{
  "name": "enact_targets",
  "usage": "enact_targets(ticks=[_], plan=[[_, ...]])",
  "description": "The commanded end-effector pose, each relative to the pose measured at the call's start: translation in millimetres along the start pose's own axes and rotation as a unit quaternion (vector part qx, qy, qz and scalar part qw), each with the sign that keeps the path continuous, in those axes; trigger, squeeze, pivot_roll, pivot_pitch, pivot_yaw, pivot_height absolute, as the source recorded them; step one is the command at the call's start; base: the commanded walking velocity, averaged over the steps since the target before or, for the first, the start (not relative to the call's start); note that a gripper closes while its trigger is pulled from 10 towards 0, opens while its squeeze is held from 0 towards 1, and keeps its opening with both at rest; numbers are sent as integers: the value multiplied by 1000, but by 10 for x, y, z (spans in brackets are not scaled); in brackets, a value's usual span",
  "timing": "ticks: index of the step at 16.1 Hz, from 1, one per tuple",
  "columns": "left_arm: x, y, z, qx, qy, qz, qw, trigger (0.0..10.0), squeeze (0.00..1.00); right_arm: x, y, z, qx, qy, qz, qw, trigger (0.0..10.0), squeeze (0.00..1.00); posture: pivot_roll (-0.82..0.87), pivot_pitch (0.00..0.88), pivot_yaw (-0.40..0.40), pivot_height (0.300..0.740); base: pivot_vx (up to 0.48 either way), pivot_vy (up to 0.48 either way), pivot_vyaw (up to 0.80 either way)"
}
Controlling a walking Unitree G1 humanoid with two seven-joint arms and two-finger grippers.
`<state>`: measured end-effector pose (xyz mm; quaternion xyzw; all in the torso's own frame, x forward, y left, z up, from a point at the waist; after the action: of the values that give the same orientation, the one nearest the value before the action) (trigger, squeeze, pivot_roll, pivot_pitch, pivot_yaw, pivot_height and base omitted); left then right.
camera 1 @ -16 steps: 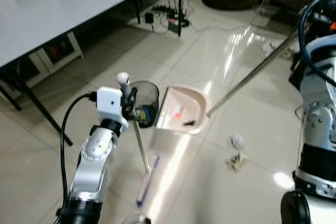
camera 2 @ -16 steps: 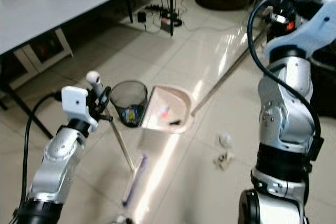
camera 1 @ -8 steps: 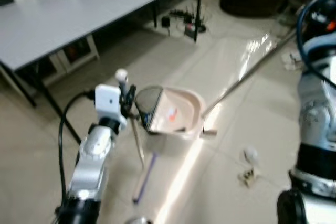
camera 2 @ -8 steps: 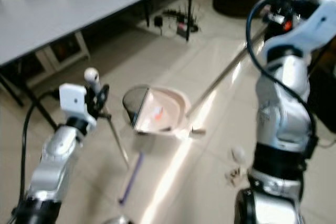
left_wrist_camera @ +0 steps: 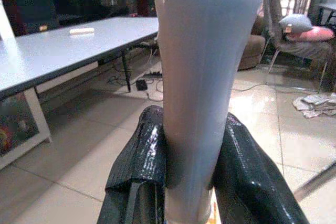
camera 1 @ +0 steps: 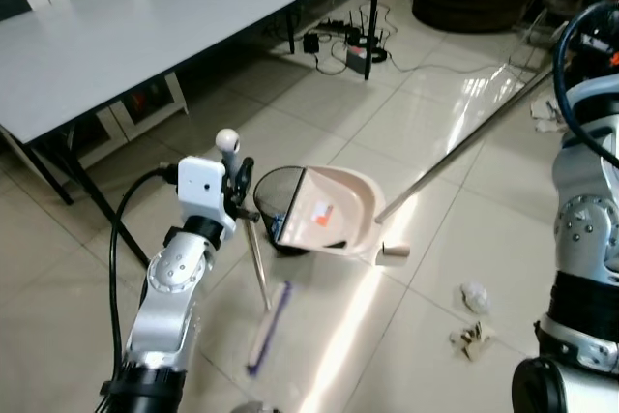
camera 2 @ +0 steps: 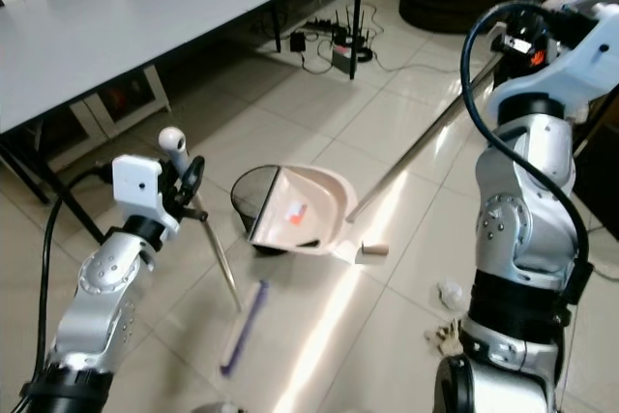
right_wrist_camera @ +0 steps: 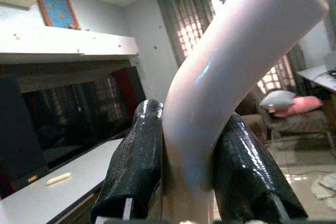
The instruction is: Sweep floor
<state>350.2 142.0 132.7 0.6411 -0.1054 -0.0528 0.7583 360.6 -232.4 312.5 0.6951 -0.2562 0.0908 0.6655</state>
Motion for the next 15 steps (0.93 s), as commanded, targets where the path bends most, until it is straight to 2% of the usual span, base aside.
enact_targets(ticks=[1,11,12,15], plan=[[10,120,-21,14,0,17,1000,10000,0,3,170,-99,22,16,30,999,10000,0,-27,58,48,740,368,0,0],[13,81,-14,6,4,14,1000,10000,0,0,134,-156,17,34,23,999,10000,0,-39,54,33,740,380,0,0],[20,76,-33,6,8,17,1000,10000,0,12,103,-190,19,38,19,999,10000,0,-48,29,33,740,382,0,0],[34,100,-16,7,5,21,1000,10000,0,75,146,-222,24,44,25,998,10000,0,-44,34,30,740,382,0,0]])
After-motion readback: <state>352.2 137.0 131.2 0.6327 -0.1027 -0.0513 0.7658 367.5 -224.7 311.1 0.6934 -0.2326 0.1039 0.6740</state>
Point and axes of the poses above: a point about 5 cm out from each wrist's last joint towards the gripper, its own x axis pointing out of the wrist towards the gripper, its own y axis along the axis of the wrist's last joint, z = x × y, the point moved 6 cm from there along x, pointing out of the wrist towards the gripper, and after that the axes turned 13 degrees about -x, right-handed, at the moved point
